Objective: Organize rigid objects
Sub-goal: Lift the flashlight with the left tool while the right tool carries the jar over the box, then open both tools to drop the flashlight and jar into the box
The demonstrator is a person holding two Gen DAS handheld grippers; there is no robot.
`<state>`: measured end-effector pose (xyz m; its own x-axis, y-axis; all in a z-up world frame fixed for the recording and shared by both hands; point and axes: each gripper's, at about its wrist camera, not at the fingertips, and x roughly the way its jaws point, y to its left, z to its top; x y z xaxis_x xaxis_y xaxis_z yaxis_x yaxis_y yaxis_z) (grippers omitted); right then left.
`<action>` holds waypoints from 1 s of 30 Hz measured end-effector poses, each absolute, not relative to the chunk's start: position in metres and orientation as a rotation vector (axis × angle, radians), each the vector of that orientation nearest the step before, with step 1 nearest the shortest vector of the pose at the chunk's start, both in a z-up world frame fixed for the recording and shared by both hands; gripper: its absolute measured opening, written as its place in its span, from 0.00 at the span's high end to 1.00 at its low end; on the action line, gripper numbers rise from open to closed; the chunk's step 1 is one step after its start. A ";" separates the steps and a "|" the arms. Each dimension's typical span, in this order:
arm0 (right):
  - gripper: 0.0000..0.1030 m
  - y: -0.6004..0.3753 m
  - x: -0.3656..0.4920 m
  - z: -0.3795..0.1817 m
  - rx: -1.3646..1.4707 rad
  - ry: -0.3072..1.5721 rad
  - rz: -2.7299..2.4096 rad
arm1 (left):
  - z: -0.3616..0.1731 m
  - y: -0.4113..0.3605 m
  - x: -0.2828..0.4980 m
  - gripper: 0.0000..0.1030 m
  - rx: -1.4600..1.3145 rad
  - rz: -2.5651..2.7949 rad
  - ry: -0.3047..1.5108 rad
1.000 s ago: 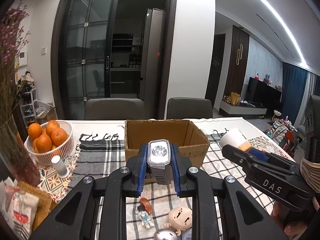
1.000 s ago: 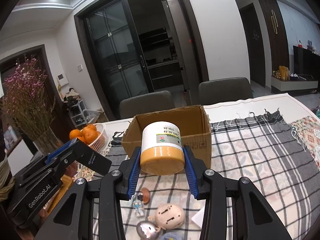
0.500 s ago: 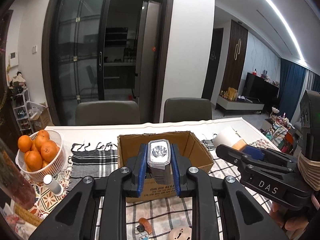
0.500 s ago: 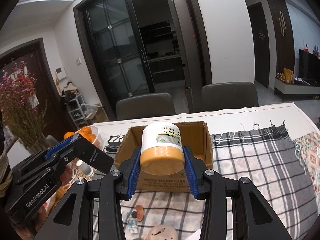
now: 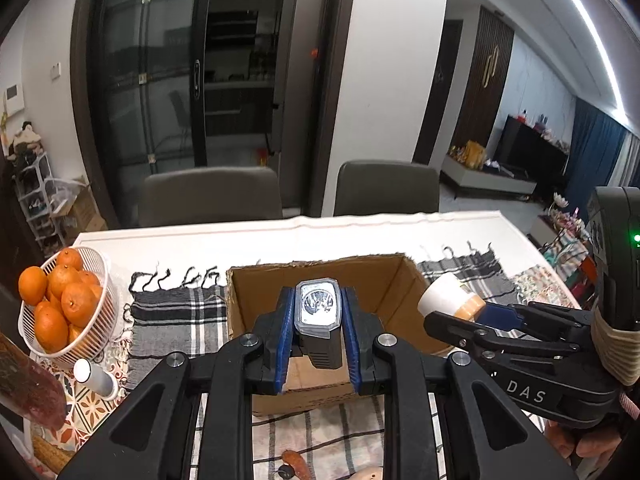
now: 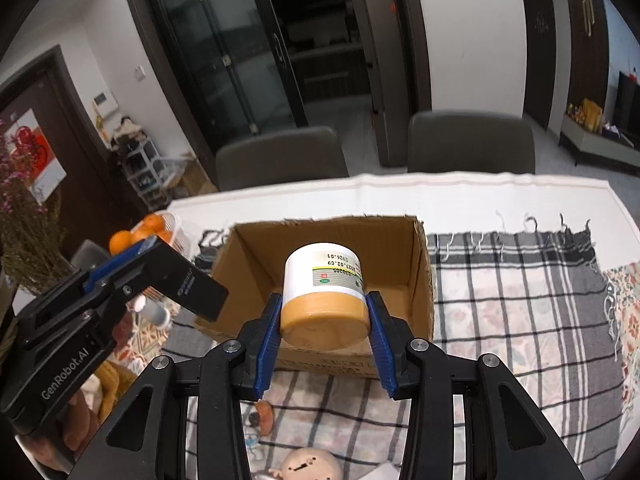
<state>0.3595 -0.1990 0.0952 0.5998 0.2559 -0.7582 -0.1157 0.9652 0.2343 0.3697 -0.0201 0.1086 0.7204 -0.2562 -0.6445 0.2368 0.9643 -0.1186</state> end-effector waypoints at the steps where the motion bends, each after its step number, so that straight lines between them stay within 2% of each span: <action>1: 0.59 -0.200 0.365 0.090 0.166 0.930 0.217 | 0.104 -0.021 0.376 0.77 -0.027 -0.268 0.739; 19: 0.59 -0.198 0.409 0.035 0.146 1.133 0.175 | 0.046 -0.029 0.428 0.77 -0.039 -0.234 0.990; 30: 0.58 -0.196 0.401 0.038 0.139 1.109 0.178 | 0.056 -0.027 0.407 0.76 0.002 -0.220 0.928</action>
